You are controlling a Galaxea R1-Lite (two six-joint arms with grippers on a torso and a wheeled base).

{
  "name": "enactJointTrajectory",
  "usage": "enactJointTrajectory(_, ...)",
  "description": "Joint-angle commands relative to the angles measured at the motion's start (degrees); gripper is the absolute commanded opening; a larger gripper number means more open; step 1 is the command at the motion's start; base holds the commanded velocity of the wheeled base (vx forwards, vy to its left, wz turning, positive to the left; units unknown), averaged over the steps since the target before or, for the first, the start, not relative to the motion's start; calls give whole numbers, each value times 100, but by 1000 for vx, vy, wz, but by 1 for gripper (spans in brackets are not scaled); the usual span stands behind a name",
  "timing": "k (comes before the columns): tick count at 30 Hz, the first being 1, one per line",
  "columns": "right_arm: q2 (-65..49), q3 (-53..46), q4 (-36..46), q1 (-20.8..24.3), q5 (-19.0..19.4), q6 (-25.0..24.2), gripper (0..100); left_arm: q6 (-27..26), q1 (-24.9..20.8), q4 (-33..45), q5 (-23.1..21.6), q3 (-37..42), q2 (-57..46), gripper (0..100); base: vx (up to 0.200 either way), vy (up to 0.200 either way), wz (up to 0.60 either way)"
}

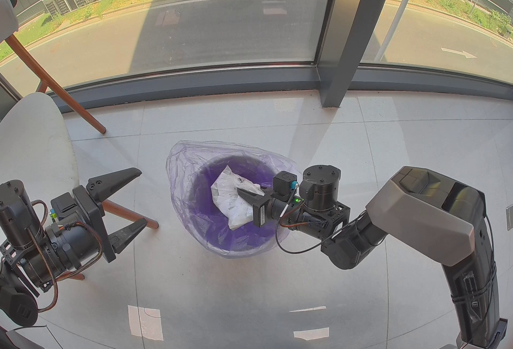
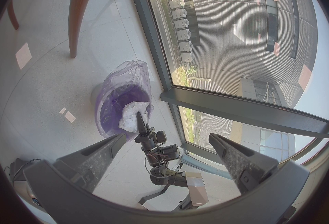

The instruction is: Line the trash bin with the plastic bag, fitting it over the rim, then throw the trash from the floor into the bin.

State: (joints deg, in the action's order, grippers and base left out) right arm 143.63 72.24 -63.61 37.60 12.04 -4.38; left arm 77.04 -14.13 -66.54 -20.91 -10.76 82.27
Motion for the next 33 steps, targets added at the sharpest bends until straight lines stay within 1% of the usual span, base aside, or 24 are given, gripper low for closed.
enactJointTrajectory(1, 183, 36, -11, -7, 0, 33, 0, 4, 7, 0, -1, 13, 17, 100, 0, 0, 0)
enactJointTrajectory(4, 183, 53, 7, 2, 0, 42, 0, 4, 7, 0, -1, 13, 17, 100, 0, 0, 0)
enactJointTrajectory(5, 183, 36, 7, 2, 0, 42, 100, 4, 7, 0, -1, 13, 17, 100, 0, 0, 0)
enactJointTrajectory(10, 165, 44, -108, -15, 52, 42, 100, -5, 15, 0, -1, 13, 8, 100, 0, 0, 0)
enactJointTrajectory(20, 60, 36, -90, -33, 44, 42, 100, -5, 15, 0, 8, 13, -10, 100, 0, 0, 0)
enactJointTrajectory(24, -186, -43, -46, -51, 52, 33, 100, -14, 24, 0, 25, 13, -36, 100, 0, 0, 0)
enactJointTrajectory(28, -810, -307, 112, -77, 52, -19, 100, -76, 95, -8, 43, 22, -141, 100, 0, 0, 0)
enactJointTrajectory(32, -2102, -1010, 604, -209, 8, -28, 100, -207, 253, -149, 52, -31, -651, 100, 0, 0, 0)
enactJointTrajectory(33, -2656, -1318, 824, -279, -9, -37, 100, -199, 385, -263, -1, -40, -889, 100, 0, 0, 0)
